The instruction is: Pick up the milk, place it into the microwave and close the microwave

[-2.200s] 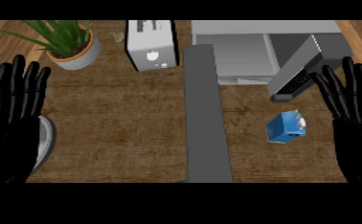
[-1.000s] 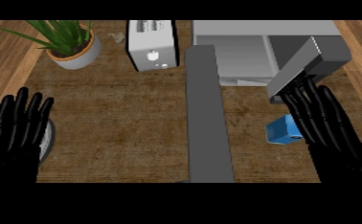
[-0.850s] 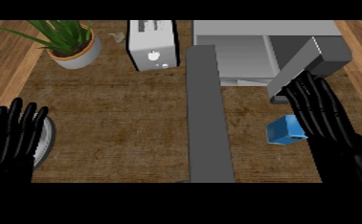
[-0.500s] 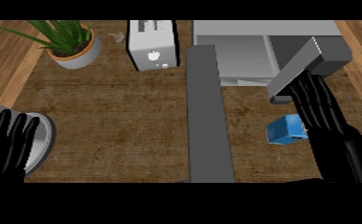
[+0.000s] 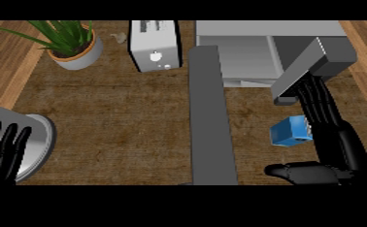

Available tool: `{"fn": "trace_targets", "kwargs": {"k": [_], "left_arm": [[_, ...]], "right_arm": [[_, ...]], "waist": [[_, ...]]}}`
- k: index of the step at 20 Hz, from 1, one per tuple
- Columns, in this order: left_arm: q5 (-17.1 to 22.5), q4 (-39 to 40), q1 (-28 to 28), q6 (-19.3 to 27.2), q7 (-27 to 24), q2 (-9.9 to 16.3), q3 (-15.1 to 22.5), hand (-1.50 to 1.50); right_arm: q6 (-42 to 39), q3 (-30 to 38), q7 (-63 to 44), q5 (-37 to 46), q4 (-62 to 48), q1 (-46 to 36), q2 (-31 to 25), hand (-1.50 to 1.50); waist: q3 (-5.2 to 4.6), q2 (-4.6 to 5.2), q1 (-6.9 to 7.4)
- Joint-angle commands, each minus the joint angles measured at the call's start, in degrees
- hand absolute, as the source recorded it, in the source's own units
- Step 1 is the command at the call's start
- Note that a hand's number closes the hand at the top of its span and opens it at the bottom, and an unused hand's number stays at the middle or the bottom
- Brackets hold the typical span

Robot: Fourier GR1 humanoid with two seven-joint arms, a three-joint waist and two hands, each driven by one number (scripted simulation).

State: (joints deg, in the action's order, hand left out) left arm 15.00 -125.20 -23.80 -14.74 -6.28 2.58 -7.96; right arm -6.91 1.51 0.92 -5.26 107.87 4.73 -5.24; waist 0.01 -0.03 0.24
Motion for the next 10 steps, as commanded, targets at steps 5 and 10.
{"fn": "trace_targets", "kwargs": {"k": [5,10], "left_arm": [[0.04,-1.89,-1.61,-1.19,1.31,-0.92,0.24,-1.50],[1.34,-3.45,-1.31,-1.81,2.13,-1.04,-2.21,-1.50]], "right_arm": [[-3.40,6.93,10.76,-0.18,-13.81,-0.48,-2.93,-1.50],[-6.59,6.42,17.66,0.99,-14.43,5.36,-2.24,-1.50]], "waist": [[0.01,0.02,0.06],[0.01,-0.02,-0.10]]}}
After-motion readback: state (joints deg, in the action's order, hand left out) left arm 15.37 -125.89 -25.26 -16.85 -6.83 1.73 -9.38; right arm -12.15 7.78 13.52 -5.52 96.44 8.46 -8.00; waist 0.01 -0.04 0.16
